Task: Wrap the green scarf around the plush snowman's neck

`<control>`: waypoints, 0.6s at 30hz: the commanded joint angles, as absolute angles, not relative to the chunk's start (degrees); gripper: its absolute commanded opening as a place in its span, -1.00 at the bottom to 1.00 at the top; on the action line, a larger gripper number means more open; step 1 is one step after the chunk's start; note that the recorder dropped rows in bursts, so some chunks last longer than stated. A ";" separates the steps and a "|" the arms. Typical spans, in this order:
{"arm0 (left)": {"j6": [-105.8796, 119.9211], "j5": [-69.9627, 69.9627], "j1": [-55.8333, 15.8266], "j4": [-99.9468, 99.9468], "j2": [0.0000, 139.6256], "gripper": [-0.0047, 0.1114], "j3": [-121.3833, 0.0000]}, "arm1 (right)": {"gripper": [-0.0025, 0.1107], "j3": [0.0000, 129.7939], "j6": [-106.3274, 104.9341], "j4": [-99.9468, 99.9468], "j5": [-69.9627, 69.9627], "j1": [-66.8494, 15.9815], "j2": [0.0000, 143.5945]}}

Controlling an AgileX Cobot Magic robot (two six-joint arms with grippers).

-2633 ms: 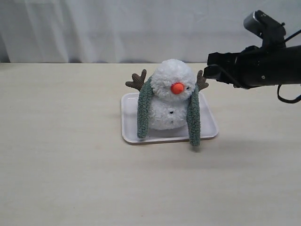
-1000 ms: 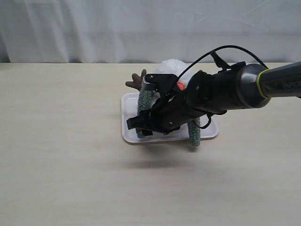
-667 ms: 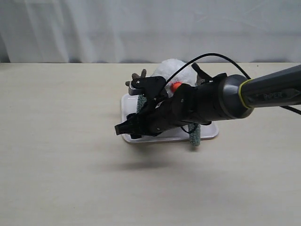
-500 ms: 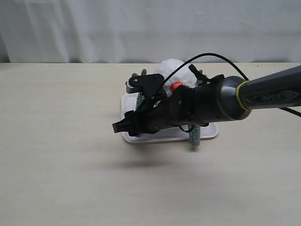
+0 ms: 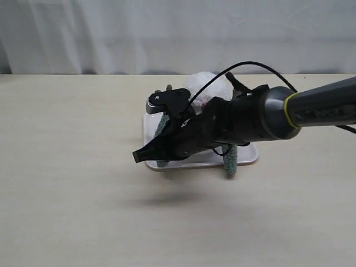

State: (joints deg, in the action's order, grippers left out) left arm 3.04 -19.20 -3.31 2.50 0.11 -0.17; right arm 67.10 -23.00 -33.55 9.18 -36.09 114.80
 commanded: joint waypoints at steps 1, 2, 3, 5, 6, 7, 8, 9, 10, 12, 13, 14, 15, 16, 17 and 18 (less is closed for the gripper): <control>2.90 -18.53 -3.46 2.36 0.00 -0.92 0.00 | -0.89 67.28 -23.54 -31.84 11.74 -36.13 111.33; 2.90 -18.53 -3.46 2.36 0.00 -0.92 0.00 | -0.89 67.28 -23.54 -31.84 12.03 -36.13 110.70; 2.90 -18.53 -3.46 2.36 0.00 -0.92 0.00 | -0.89 67.28 -23.54 -31.84 12.36 -36.13 110.16; 2.90 -18.53 -3.46 2.36 0.00 -0.92 0.00 | -0.89 67.28 -23.54 -31.84 12.97 -36.13 108.84; 2.90 -18.62 -3.46 2.36 0.00 -0.92 0.00 | -0.89 67.28 -23.54 -31.84 13.14 -36.13 108.13; 2.90 -18.62 -3.46 2.36 0.00 -0.92 0.00 | -0.89 67.28 -23.54 -31.57 13.43 -36.13 107.41; 2.90 -18.62 -3.46 2.36 0.00 -0.92 0.00 | -0.89 67.28 -23.54 -31.14 13.65 -36.13 106.60; 2.90 -18.62 -3.46 2.36 0.00 -0.92 0.00 | -0.89 67.28 -23.54 -30.72 13.89 -36.13 106.00; 2.90 -18.62 -3.46 2.36 0.00 -0.92 0.00 | -0.89 67.28 -23.54 -30.58 14.22 -36.13 105.20; 2.90 -18.62 -3.46 2.36 0.00 -0.92 0.00 | -0.89 67.28 -23.54 -30.47 14.57 -36.13 103.90; 2.90 -18.62 -3.46 2.36 0.00 -0.92 0.00 | -0.89 67.28 -23.54 -30.02 14.58 -36.13 103.20; 2.90 -18.62 -3.46 2.36 0.00 -0.92 0.00 | -0.89 67.28 -23.54 -29.19 14.67 -36.13 102.69; 2.90 -18.62 -3.46 2.36 0.00 -0.92 0.00 | -0.89 67.28 -23.54 -28.84 14.67 -36.13 102.27; 2.90 -18.62 -3.46 2.36 0.00 -0.92 0.00 | -0.89 67.28 -23.54 -28.41 14.67 -36.13 101.74; 2.90 -18.62 -3.46 2.36 0.00 -0.92 0.00 | -0.89 67.28 -23.54 -28.41 14.67 -36.01 101.33; 2.90 -18.62 -3.46 2.36 0.00 -0.92 0.00 | -0.89 67.28 -23.54 -28.20 14.53 -36.00 101.12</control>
